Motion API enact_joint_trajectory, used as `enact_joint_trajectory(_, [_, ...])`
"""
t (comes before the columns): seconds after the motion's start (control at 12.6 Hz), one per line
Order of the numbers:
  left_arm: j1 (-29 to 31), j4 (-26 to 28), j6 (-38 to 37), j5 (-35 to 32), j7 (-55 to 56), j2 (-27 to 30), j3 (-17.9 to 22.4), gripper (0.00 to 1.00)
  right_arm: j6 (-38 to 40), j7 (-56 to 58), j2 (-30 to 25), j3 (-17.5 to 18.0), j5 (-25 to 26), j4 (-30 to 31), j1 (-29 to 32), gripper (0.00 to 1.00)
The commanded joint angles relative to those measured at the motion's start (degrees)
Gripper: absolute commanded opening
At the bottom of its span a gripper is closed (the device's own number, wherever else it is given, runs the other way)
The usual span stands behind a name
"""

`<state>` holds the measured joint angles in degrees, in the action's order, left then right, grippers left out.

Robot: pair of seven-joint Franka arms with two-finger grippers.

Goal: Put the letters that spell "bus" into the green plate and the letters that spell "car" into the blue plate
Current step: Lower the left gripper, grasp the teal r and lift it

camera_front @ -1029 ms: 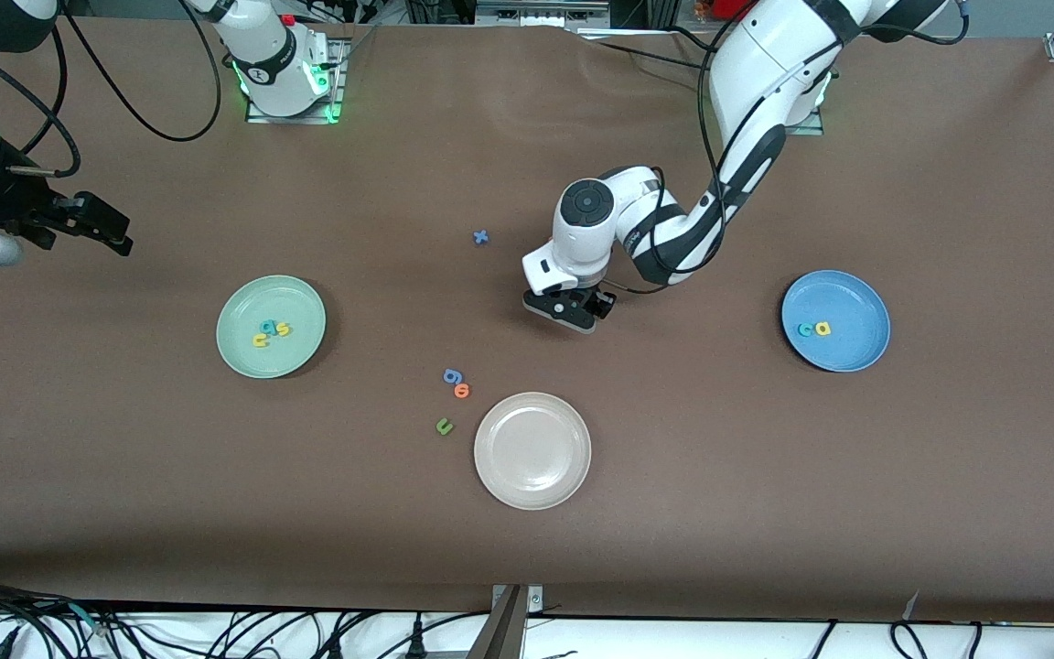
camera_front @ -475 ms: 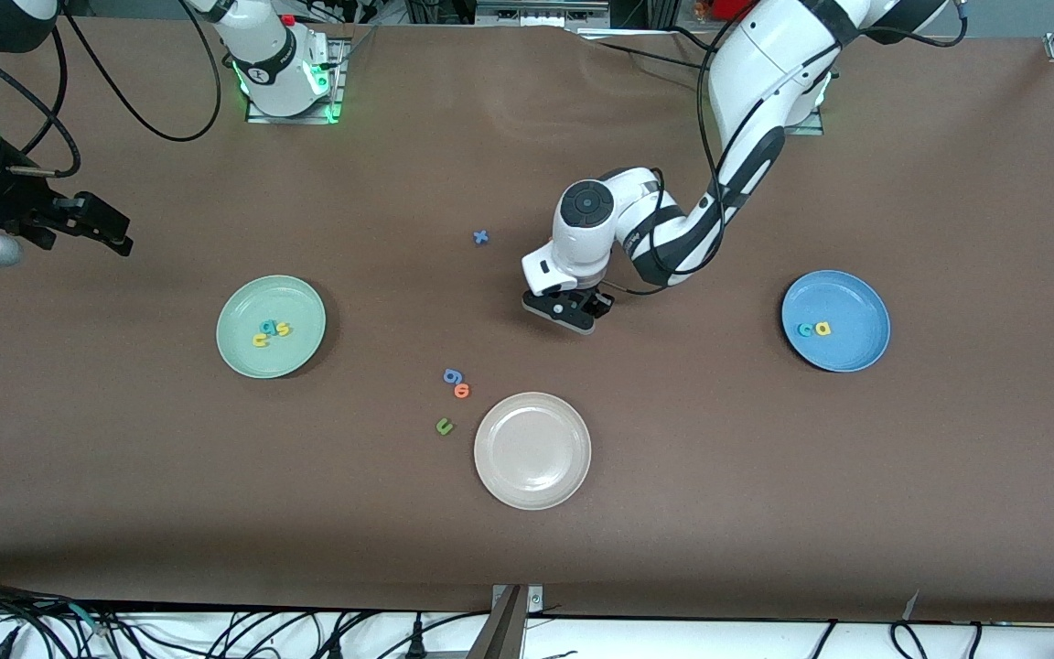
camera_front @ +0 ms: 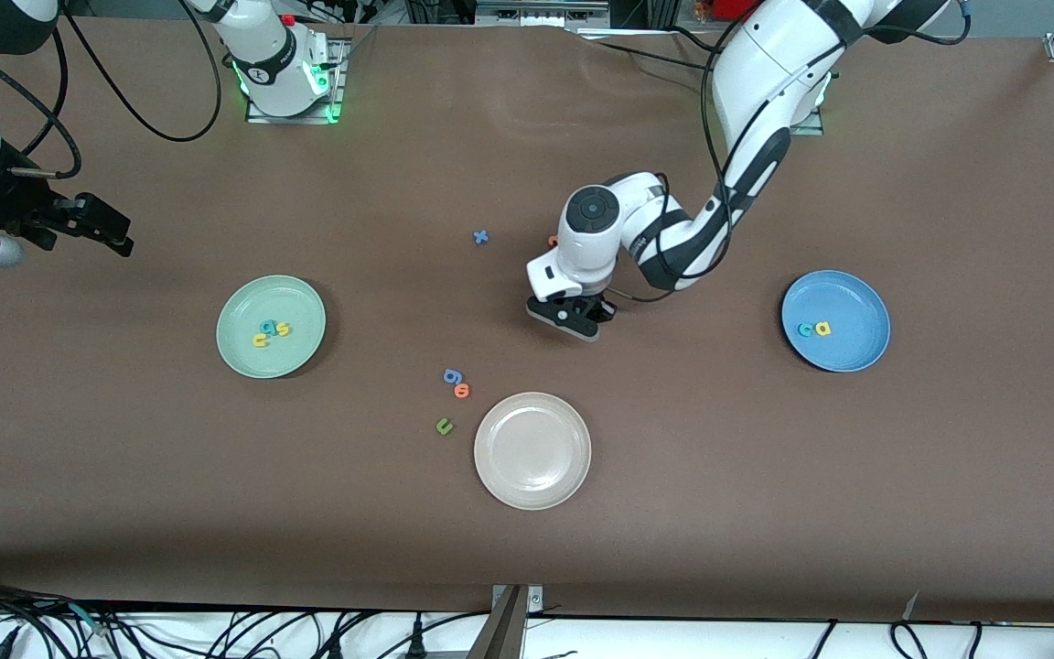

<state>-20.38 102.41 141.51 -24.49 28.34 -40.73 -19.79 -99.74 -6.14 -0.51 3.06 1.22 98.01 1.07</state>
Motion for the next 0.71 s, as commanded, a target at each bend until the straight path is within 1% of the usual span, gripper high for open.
enact_joint_trajectory(0.0, [4.4,2.9,-0.5,6.9,-15.4,4.8,2.5,0.00,1.2,0.2,0.7,0.0,-0.1,-1.6,-0.1,1.00])
enact_joint_trajectory(0.08, [6.6,4.3,-1.0,9.1,-21.8,6.5,2.8,0.00,1.2,0.2,0.7,0.0,-0.1,-1.6,-0.1,1.00])
enact_joint_trajectory(0.24, [13.0,7.1,-2.6,12.3,-34.3,10.3,3.0,0.00,1.2,0.2,0.7,0.0,-0.1,-1.6,-0.1,1.00])
enact_joint_trajectory(0.47, [22.2,10.0,-6.7,14.2,-50.6,14.9,2.8,0.01,1.2,0.2,0.7,0.0,-0.1,-1.6,-0.1,1.00])
enact_joint_trajectory(0.63, [25.9,11.5,-8.3,14.3,-58.3,16.8,3.0,0.04,1.2,0.2,0.7,0.0,-0.1,-1.6,-0.1,1.00])
